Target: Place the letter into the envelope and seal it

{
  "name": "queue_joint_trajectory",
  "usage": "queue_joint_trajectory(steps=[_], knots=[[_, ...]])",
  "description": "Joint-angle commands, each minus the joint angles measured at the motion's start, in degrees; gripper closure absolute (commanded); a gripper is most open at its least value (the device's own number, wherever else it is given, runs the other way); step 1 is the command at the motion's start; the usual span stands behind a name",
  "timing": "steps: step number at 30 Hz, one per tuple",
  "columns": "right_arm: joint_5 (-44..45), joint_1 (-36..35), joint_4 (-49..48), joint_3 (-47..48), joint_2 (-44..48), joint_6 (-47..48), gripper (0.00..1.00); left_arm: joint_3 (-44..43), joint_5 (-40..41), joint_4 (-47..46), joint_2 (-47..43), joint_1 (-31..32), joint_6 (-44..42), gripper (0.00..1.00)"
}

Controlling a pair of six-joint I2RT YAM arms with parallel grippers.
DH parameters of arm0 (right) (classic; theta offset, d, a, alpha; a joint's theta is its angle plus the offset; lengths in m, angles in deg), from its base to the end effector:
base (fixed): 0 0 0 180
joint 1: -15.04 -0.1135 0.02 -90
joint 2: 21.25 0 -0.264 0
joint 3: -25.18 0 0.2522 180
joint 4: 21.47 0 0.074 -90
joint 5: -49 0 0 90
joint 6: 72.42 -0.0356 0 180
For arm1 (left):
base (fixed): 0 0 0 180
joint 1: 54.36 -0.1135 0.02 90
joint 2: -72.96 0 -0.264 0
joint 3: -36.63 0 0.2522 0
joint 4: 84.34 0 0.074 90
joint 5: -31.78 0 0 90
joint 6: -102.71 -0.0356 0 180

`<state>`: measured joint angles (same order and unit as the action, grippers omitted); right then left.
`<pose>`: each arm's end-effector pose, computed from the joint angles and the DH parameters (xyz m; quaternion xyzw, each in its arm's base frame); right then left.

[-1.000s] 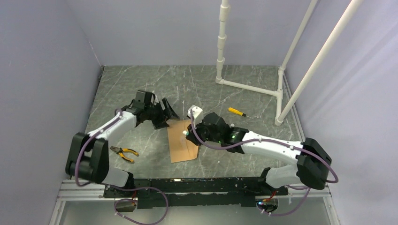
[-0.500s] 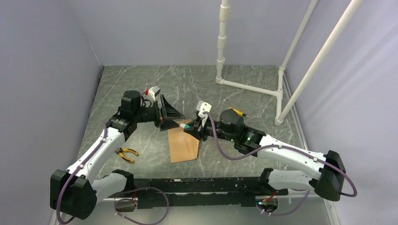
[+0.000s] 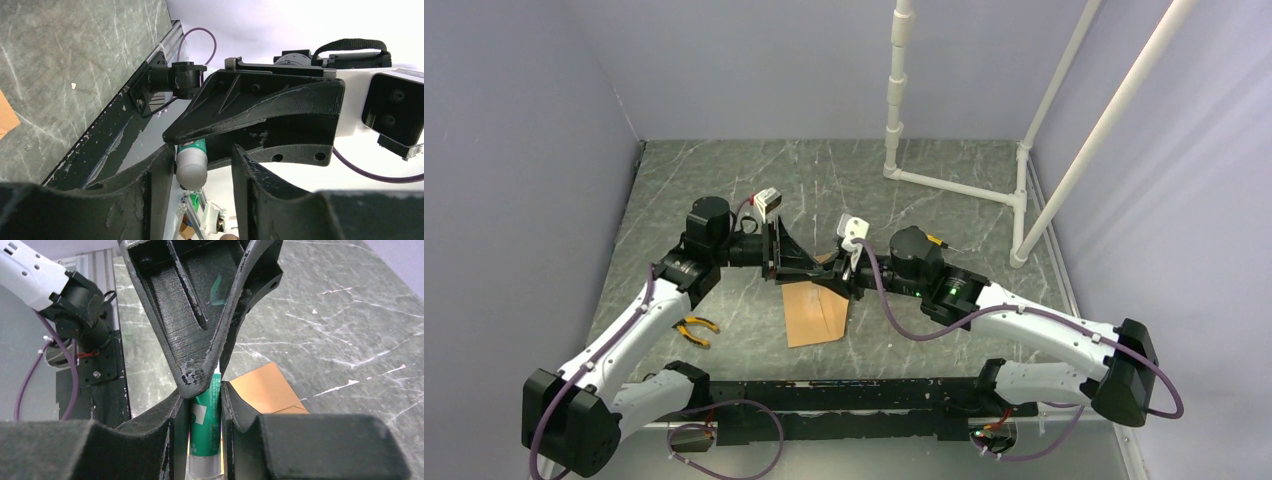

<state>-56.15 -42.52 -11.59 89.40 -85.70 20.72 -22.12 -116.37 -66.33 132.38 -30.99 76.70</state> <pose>0.1343 0.2287 0.3316 -0.4570 0.6131 0.3809 0.5198 0.1953 -0.1173 0.3081 0.0192 0.7643 -0.6374 0.0958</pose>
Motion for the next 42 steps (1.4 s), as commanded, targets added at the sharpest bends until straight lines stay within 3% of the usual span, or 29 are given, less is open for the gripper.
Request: queue_joint_trajectory(steps=[1, 13, 14, 17, 18, 20, 22, 26, 33, 38, 42], knots=[[-2.11, 0.08, 0.26, 3.77, -0.46, 2.15, 1.0, -0.87, -0.73, 2.36, -1.38, 0.18, -2.79, 0.55], [-0.42, 0.39, 1.26, 5.67, -1.11, 0.68, 1.0, -0.91, -1.9, 2.08, -2.51, 0.18, -1.79, 0.97], [1.07, 0.51, 0.78, 5.59, -0.86, -0.75, 0.9, -1.03, -2.02, 1.56, -2.77, 0.18, -1.13, 0.98], [3.76, 0.52, -3.8, 3.05, 1.86, -4.53, 0.38, -1.89, -2.12, -1.51, -3.86, 0.18, 2.31, 0.97], [3.97, 0.6, -6.02, 1.74, 3.21, -5.99, 0.27, -2.2, -2.29, -3.51, -4.25, 0.18, 4.14, 0.98], [3.34, 0.61, -10.84, -0.73, 5.79, -7.97, 0.18, -2.8, -2.49, -7.3, -4.84, 0.18, 7.87, 0.98], [2.63, 0.61, -15.37, -2.82, 7.95, -9.15, 0.16, -3.67, -2.62, -10.92, -5.48, 0.18, 11.21, 0.98], [-1.64, 0.61, -27.84, -7.03, 10.41, -9.07, 0.24, -4.4, -3.01, -17.04, -6.6, 0.2, 17.69, 0.98], [-10.42, 0.48, -43.69, -7.06, 5.4, -4.97, 0.33, -4.46, -1.56, -24.48, -7.79, 0.27, 26.21, 0.98], [-14.14, 0.52, -43.02, -3.83, 3.05, -3.67, 0.4, -4.94, -1.0, -27.32, -8.15, 0.27, 28.69, 0.98], [-15.32, 0.52, -42.22, -3.22, 3.26, -1.94, 0.57, -5.99, -0.79, -25.68, -8.73, 0.26, 27.82, 0.97]])
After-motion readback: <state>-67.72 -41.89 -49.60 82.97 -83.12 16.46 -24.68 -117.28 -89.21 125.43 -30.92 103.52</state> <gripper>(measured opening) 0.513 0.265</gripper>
